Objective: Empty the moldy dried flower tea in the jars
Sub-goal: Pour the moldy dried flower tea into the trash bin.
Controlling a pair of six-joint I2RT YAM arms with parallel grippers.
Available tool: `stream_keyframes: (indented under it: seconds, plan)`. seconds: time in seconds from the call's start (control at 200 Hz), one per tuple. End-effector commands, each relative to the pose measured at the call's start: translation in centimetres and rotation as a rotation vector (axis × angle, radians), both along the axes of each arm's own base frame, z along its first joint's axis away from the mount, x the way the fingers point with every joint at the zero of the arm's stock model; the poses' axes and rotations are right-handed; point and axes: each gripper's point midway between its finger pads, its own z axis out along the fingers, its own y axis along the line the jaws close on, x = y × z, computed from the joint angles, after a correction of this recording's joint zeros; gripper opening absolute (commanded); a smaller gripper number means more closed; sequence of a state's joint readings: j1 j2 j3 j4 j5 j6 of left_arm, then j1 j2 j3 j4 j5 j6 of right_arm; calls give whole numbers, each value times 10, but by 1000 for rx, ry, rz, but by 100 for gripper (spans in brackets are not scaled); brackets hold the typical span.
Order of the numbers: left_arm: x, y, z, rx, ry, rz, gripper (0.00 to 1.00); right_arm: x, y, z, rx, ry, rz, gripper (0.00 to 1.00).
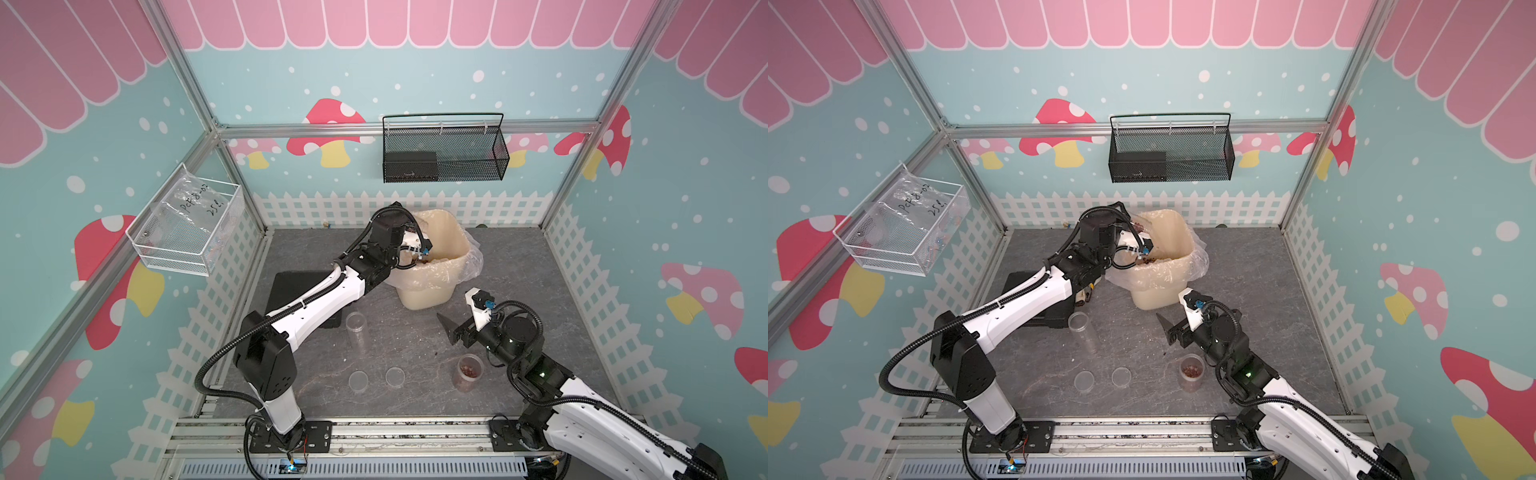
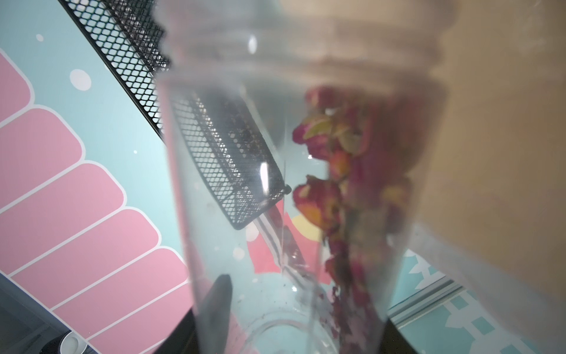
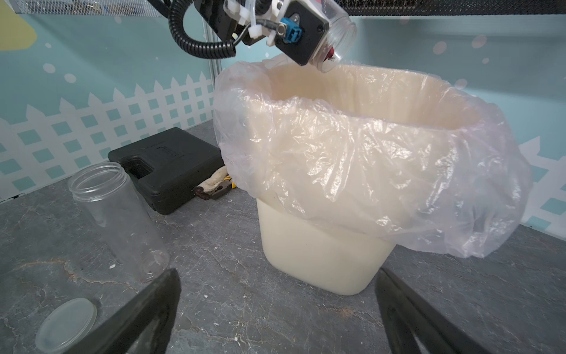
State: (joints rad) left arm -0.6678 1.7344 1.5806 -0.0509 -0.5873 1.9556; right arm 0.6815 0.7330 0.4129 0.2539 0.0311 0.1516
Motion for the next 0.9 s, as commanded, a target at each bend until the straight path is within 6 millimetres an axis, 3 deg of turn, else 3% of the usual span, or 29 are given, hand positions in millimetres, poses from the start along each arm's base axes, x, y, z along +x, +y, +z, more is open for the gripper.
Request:
stream_keyframes:
  seconds: [0.0, 0.67, 0.895]
  plan:
    - [-7, 1, 11, 8, -21, -49, 4, 1, 3, 14, 38, -18, 10, 100]
    - [-4, -11, 13, 32, -73, -112, 1, -1, 8, 15, 52, -8, 36, 100]
    - [-13, -3, 9, -124, 43, -101, 0, -4, 13, 40, 116, -16, 71, 100]
